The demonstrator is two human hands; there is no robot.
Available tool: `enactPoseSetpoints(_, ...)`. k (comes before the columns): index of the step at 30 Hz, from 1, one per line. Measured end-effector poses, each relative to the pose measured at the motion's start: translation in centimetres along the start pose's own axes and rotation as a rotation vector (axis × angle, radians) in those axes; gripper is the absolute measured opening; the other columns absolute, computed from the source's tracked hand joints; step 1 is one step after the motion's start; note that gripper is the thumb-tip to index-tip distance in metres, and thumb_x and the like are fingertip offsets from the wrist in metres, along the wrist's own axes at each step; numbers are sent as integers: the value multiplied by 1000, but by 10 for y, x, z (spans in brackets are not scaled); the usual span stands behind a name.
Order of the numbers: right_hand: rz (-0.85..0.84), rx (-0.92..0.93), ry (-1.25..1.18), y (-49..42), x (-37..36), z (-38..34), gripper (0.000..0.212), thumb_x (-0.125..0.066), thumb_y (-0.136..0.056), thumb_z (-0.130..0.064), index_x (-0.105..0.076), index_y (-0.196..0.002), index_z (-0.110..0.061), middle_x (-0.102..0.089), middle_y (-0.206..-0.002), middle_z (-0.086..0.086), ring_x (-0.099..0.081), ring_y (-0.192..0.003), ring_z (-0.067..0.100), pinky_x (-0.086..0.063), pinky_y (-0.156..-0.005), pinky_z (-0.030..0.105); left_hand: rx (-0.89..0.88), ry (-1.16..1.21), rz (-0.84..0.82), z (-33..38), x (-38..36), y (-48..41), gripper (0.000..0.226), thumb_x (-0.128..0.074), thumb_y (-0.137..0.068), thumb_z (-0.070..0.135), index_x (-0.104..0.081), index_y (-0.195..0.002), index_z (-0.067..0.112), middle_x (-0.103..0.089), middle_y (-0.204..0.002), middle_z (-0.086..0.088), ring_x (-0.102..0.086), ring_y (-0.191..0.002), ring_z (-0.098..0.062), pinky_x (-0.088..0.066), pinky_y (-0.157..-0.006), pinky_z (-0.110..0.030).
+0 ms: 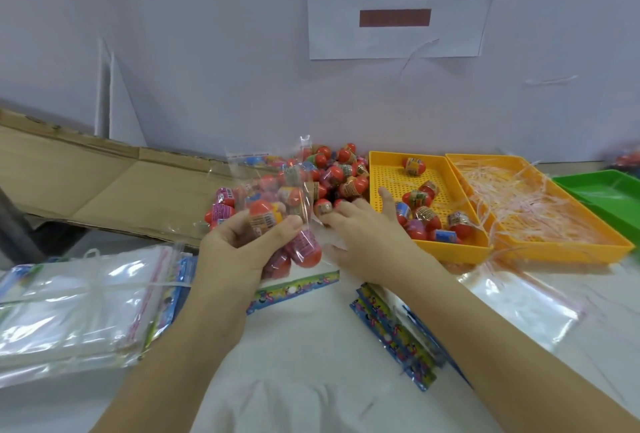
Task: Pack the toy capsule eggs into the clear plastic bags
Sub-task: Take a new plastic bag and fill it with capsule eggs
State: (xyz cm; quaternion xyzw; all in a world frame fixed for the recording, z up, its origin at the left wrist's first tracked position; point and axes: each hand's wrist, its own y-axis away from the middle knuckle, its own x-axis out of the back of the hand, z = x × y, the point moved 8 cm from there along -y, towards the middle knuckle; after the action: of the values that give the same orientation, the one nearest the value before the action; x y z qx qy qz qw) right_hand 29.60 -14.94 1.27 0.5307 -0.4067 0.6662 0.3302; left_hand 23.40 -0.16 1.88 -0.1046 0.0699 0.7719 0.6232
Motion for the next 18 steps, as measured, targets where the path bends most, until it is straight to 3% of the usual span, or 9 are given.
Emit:
enactPoseSetpoints(2, 230, 15, -52, 3, 20, -3, 26, -50, -93, -39, -56, -111, -22, -54, -105, -5, -48, -110, 22, -10, -105, 50, 3, -5, -4, 0, 0, 0, 40, -84, -40, 42, -79, -78, 29, -77, -79, 1, -71, -61, -10, -53, -49, -19)
enactPoseSetpoints(3, 293, 16, -57, 4, 26, -4, 26, -53, -92, -39, -56, -111, -22, -52, -104, -4, -49, -109, 24, -13, -102, 48, 8, 0, -6, 0, 0, 0, 40, -84, -41, 41, -79, -79, 29, -77, -79, 1, -71, -62, -10, -53, -50, -20)
enactPoseSetpoints(6, 90, -2, -52, 2, 11, -6, 57, -51, -91, -42, -34, -143, -26, -38, -146, 4, -31, -135, 27, -3, -109, 57, 21, 7, -15, -1, 0, 0, 40, -85, -43, 39, -79, -81, 28, -77, -84, -1, -74, -69, -16, -55, -52, -21)
enactPoseSetpoints(7, 7, 9, -25, 2, 4, -7, 58, -50, -91, -39, -32, -145, -26, -36, -149, 3, -28, -137, 27, 2, -109, 60, 22, 7, -15, 0, 0, 0, 40, -85, -43, 39, -79, -81, 28, -77, -85, -2, -74, -70, -16, -55, -53, -21)
enactPoseSetpoints(11, 52, 45, -108, 1, 14, -7, 33, -56, -88, -39, -54, -120, -30, -59, -110, -11, -47, -117, 16, 3, -109, 55, 16, -19, -19, 0, 1, 1, 40, -84, -43, 41, -79, -80, 29, -77, -82, -2, -71, -66, -17, -56, -52, -24)
enactPoseSetpoints(13, 222, 20, -435, 3, 34, 3, 26, -67, -85, -35, -57, -109, -32, -57, -94, -21, -53, -97, 0, -16, -111, 41, -7, -60, -28, 2, 0, 1, 38, -83, -43, 45, -79, -78, 32, -75, -74, 1, -64, -61, -13, -55, -51, -22)
enactPoseSetpoints(15, 399, -53, -800, 8, 58, 22, 32, -74, -82, -24, -56, -108, -27, -59, -86, -21, -57, -77, -5, -42, -88, 15, -24, -87, -25, 3, 0, 2, 35, -81, -42, 47, -78, -75, 34, -72, -68, 3, -61, -54, -8, -52, -48, -19)
enactPoseSetpoints(16, 484, -86, -929, 13, 71, 30, 36, -75, -81, -21, -52, -108, -27, -61, -84, -17, -59, -72, 0, -46, -72, 10, -28, -94, -24, 3, 0, 2, 35, -81, -42, 47, -78, -74, 34, -72, -67, 4, -61, -53, -6, -50, -48, -17)
enactPoseSetpoints(18, 583, -112, -1078, 21, 93, 40, 43, -74, -82, -18, -44, -110, -29, -63, -80, -7, -62, -65, 6, -48, -60, 11, -37, -123, -27, 4, -2, 3, 35, -81, -41, 47, -78, -74, 35, -72, -66, 4, -61, -52, -5, -50, -48, -16)
